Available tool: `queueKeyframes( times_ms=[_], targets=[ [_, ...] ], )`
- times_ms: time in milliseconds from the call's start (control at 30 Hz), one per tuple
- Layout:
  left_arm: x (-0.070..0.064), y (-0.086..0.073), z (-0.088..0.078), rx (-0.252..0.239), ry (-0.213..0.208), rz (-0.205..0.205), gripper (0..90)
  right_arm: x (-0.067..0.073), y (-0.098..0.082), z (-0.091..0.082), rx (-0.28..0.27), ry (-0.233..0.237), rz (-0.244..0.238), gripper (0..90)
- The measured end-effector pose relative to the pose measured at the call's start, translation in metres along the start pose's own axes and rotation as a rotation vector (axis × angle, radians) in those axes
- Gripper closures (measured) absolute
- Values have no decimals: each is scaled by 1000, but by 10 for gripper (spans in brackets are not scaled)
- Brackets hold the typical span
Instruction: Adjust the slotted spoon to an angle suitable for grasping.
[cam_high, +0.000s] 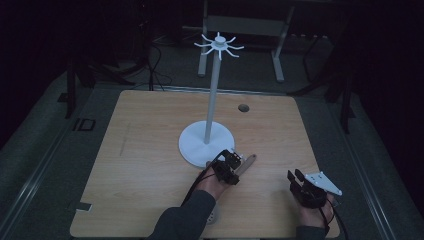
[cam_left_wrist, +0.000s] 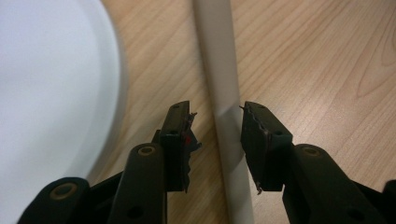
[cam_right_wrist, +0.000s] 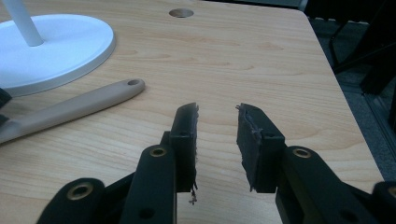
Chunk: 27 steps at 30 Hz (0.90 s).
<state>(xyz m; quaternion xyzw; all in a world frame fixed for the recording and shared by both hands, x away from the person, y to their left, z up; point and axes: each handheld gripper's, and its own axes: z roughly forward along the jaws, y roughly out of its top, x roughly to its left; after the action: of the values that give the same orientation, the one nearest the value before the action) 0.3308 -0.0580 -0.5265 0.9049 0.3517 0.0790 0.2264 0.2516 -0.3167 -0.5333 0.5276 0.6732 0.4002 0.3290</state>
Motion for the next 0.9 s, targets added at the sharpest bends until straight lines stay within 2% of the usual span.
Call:
queueKeyframes(
  times_ms=[267,433,600,667,733,767,900],
  targets=[
    [-4,2,9,48,-7,32,713,-1,-1,0,1,-1,3,674],
    [-3,0,6,57,-6,52,734,-2,-1,0,-2,-5,9,674],
    [2,-9,-1,71,-1,63,739,-3,-1,-1,-3,-5,13,674],
    [7,-18,-9,66,8,61,740,-4,-2,-2,-4,-8,16,674],
    [7,-18,-9,66,8,61,742,-4,-2,-2,-4,-8,18,674],
    [15,-28,-19,53,19,52,747,-4,-2,-2,-3,-9,20,674],
    [28,-43,-31,52,42,29,754,-4,-2,-2,-6,-10,22,674]
  ],
)
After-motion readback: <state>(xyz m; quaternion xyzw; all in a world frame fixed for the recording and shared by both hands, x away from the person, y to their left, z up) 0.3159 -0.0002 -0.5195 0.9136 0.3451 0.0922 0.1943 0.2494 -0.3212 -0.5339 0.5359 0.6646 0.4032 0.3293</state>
